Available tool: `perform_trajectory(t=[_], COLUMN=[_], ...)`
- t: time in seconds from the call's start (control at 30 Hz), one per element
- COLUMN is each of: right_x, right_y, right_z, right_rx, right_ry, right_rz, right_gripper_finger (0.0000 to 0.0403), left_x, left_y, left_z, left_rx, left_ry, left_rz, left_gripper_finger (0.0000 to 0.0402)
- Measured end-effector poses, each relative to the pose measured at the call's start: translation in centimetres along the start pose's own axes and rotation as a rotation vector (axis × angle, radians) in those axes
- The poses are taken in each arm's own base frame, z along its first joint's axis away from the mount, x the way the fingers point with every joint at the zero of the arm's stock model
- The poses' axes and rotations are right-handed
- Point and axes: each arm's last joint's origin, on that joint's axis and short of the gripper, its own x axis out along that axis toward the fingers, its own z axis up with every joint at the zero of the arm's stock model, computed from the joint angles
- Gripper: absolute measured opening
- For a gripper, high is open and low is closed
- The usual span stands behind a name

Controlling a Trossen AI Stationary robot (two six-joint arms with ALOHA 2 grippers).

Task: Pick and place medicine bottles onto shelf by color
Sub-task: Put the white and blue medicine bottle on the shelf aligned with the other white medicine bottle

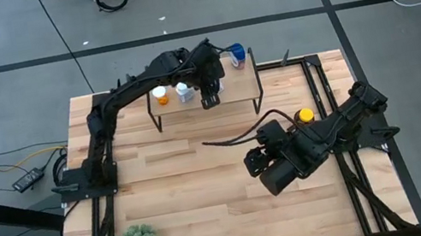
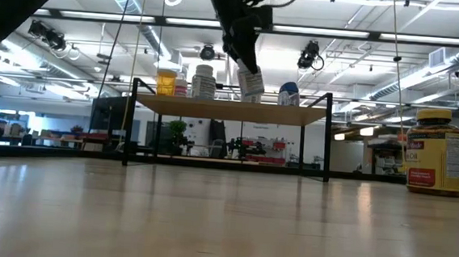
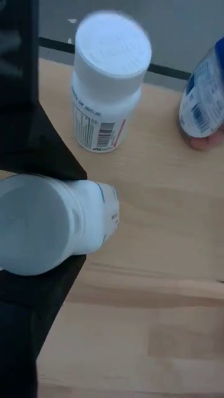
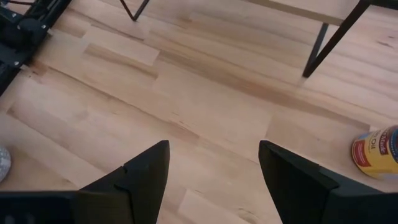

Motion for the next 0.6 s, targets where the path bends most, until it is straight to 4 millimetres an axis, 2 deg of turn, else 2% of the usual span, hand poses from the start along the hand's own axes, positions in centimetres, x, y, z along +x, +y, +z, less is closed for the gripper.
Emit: perform_trajectory(t=[0.6], right_x=[-0.01], right_y=[0.03], right_z=[-0.03], right_rx=[0.003], right_ry=[0.004], right_rz=[0.002], right_gripper_finger=[0.0255], left_x=[1.05], left_y=[0.18], left_z=[-0.12], left_rx=[0.012], left_ry=[0.019], left_rz=[-0.003], left_gripper_finger=[0.0194])
